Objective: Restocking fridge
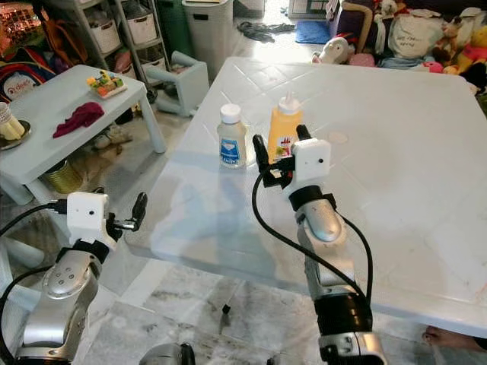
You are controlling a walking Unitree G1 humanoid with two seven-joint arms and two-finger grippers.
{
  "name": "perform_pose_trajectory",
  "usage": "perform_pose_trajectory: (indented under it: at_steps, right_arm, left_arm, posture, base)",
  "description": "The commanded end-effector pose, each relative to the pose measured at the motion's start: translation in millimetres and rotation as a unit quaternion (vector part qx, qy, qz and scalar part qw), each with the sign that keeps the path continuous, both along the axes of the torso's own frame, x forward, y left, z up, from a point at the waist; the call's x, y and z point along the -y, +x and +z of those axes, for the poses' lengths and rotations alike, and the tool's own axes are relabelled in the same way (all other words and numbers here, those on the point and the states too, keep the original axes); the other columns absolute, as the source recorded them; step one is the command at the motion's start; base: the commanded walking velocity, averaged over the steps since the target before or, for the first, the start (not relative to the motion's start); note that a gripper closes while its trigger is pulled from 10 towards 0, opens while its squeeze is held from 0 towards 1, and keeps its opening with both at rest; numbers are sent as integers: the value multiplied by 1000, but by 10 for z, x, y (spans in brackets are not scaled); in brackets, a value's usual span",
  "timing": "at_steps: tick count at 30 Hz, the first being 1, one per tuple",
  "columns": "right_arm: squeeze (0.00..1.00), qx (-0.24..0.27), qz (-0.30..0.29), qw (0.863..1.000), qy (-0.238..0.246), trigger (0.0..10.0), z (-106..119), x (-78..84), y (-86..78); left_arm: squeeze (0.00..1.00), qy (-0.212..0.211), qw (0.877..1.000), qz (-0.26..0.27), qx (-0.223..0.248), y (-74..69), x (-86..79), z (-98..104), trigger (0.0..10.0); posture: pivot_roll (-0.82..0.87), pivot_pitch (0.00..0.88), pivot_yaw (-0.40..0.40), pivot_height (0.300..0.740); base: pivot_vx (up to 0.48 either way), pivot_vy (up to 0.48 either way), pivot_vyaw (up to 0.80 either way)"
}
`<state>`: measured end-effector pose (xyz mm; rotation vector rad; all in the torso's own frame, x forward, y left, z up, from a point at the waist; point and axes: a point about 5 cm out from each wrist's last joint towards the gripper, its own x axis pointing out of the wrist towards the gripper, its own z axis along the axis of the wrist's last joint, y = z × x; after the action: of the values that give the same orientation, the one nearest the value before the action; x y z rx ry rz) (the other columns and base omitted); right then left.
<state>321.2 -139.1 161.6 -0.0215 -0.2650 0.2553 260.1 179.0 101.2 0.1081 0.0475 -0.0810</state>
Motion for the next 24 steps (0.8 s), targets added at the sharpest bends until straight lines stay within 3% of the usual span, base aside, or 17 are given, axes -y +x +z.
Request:
perform_pose_trajectory:
  at_steps: [1,9,19,24]
  right_arm:
    - [0,7,0,1000,-1,10000,55,17,38]
    - [0,9,-14,1000,-8,10000,71,92,85]
    - [0,1,-23,1000,-15,10000,119,185,271]
    - [0,3,-8,1000,-22,10000,164,149,359]
  left_arm:
    - [0,5,1000,-2,-3,-13,-13,0,10000]
    - [0,6,1000,-6,-7,-20,-7,-13,10000]
    - [0,10,1000,-15,-13,-61,13,-21,10000]
    - [0,13,1000,-18,-17,-91,3,-17,10000]
  posture:
    - [32,60,45,740]
    - [34,68,50,740]
    - [48,92,59,740]
    - [63,111,60,740]
  base:
    - [0,0,0]
    - [0,0,0]
    - [0,0,0]
    - [0,0,0]
